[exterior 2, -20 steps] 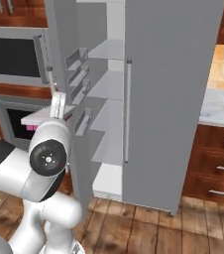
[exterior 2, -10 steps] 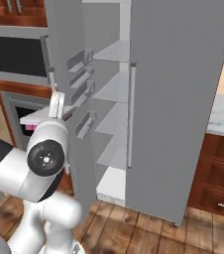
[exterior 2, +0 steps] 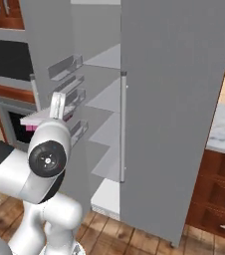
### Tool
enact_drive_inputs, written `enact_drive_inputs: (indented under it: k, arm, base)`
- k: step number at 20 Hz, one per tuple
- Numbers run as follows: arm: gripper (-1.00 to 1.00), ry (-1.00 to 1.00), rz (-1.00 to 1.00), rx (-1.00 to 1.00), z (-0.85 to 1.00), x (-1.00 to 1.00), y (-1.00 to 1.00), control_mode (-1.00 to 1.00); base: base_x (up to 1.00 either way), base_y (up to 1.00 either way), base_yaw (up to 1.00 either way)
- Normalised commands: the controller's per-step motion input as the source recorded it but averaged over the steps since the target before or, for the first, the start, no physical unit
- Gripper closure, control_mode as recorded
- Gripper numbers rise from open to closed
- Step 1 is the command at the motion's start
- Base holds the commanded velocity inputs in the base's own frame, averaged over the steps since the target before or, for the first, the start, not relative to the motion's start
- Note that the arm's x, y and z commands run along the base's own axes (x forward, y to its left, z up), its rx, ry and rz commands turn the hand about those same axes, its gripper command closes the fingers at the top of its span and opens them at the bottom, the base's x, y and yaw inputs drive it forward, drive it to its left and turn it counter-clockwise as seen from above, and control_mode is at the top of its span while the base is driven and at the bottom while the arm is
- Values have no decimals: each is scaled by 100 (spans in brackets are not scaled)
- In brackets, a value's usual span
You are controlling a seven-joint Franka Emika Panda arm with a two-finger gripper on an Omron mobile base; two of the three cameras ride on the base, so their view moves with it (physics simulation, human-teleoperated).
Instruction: The ice cube tray has been filled with water. Take the tray and place it in the freezer to make ice. Close the freezer door after placing the tray.
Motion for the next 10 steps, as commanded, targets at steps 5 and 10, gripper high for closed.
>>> enact_drive_inputs:
  k: [5, 10]
  arm:
    - [100, 0, 0, 0, 0, 0, 0, 100]
    - [100, 0, 0, 0, 0, 0, 0, 100]
  base:
    - [61, -28, 15]
    - [51, -22, 15]
